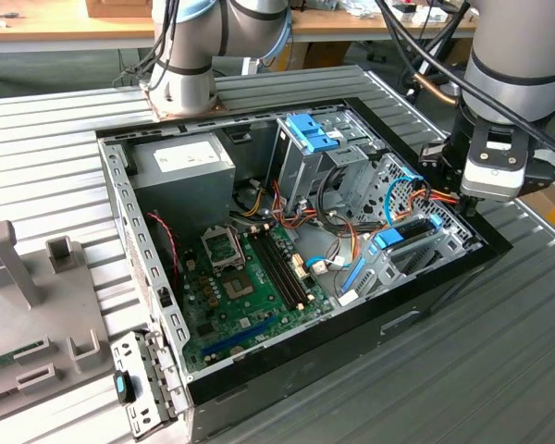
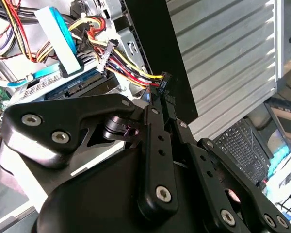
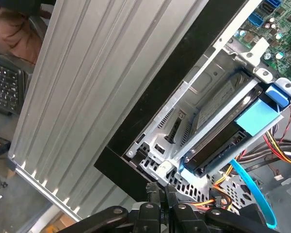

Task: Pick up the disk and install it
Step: 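Insert the first disk wire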

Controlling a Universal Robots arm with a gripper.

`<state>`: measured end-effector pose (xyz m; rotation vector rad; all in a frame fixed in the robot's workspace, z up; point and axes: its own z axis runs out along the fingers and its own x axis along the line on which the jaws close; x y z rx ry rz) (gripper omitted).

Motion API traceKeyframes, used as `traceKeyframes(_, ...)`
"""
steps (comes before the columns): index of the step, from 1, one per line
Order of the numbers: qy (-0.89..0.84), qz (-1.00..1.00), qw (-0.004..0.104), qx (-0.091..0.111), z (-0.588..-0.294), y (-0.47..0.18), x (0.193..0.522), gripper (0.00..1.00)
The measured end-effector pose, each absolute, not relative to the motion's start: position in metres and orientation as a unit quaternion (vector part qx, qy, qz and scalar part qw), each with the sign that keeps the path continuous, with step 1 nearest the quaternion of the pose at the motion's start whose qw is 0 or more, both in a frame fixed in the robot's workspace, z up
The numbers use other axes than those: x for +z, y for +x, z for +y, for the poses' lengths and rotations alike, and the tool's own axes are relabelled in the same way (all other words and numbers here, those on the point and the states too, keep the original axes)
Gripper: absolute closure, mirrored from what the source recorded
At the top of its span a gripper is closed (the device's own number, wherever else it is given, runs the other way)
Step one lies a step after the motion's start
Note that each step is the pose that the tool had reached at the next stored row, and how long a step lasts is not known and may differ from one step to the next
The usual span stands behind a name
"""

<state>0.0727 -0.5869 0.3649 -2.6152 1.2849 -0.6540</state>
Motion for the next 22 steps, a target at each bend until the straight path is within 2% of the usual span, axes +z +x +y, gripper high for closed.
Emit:
traceKeyframes(7, -0.873, 0.429, 0.078, -0.218, -0.5858, 0.0717, 0.365, 0.84)
traceKeyframes(9, -0.874, 0.431, 0.075, -0.213, -0.5853, 0.0712, 0.3649, 0.84)
traceKeyframes(12, -0.88, 0.44, 0.054, -0.172, -0.5851, 0.0705, 0.3648, 0.84)
traceKeyframes(17, -0.881, 0.455, 0.028, -0.126, -0.5851, 0.0705, 0.3649, 0.84)
traceKeyframes(22, -0.875, 0.468, 0.025, -0.122, -0.585, 0.0703, 0.3649, 0.84)
